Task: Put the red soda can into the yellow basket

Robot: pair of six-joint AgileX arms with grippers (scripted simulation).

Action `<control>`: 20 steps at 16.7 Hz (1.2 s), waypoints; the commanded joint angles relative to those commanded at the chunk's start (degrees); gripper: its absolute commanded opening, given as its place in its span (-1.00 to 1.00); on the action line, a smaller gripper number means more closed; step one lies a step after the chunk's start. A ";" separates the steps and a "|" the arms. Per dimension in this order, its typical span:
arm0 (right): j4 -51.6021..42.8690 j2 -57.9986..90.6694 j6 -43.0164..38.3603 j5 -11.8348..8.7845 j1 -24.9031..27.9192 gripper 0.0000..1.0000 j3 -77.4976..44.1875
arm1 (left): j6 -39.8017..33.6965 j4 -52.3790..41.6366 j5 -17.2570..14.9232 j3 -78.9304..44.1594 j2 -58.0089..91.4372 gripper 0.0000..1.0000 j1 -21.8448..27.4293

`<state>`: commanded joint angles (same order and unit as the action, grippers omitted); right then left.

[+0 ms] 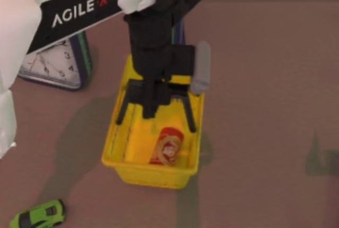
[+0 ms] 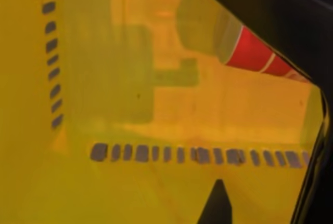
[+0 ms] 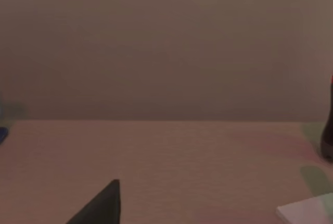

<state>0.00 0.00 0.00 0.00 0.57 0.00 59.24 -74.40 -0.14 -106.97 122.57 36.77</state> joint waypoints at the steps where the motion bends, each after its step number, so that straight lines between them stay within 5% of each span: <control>1: 0.00 0.00 0.00 0.00 0.00 1.00 0.00 | 0.00 0.00 0.00 0.00 0.00 -0.96 0.00; 20: 0.00 0.00 0.00 0.00 0.00 1.00 0.00 | 0.00 0.00 0.00 0.00 0.00 -1.00 0.00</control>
<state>0.00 0.00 0.00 0.00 0.57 0.00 59.24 -74.40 -0.14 -106.97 122.57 36.77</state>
